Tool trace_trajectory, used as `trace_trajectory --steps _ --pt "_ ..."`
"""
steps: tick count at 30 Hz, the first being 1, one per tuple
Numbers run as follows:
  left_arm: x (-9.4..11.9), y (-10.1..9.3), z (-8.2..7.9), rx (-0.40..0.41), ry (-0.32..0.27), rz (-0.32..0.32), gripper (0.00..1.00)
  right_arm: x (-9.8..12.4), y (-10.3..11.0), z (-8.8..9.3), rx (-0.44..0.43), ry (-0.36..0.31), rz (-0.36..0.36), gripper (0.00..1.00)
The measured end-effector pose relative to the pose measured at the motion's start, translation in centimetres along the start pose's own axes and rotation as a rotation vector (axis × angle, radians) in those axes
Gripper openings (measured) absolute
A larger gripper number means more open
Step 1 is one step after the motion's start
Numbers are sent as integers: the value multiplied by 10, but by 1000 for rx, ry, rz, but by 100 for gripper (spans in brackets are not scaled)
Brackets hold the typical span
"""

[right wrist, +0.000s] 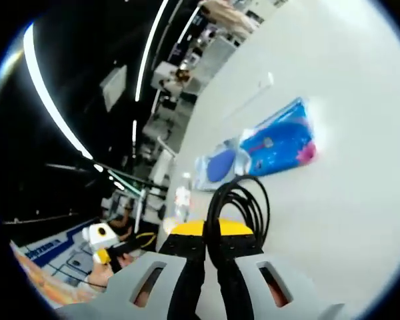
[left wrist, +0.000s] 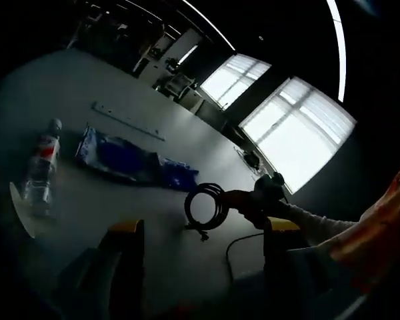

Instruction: Arrange the tabletop items into an orderly group along one side of the table until the central work area is clear of visible clutter.

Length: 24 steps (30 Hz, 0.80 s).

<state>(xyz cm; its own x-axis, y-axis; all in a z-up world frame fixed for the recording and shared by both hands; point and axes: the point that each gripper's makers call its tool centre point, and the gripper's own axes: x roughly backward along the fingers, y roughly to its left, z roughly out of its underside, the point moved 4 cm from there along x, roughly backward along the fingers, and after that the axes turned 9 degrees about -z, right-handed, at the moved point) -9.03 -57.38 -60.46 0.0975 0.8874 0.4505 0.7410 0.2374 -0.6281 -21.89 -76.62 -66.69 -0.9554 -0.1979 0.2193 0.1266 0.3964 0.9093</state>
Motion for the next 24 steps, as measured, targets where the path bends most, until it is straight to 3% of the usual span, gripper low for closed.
trace_trajectory --steps 5,15,24 --pt "-1 1 5 11 12 -5 73 7 -10 -1 -28 -31 8 2" --pt "-11 2 5 12 30 3 73 22 -39 -12 122 -46 177 3" --pt "-14 1 10 25 38 4 72 24 -63 -17 188 -40 289 3"
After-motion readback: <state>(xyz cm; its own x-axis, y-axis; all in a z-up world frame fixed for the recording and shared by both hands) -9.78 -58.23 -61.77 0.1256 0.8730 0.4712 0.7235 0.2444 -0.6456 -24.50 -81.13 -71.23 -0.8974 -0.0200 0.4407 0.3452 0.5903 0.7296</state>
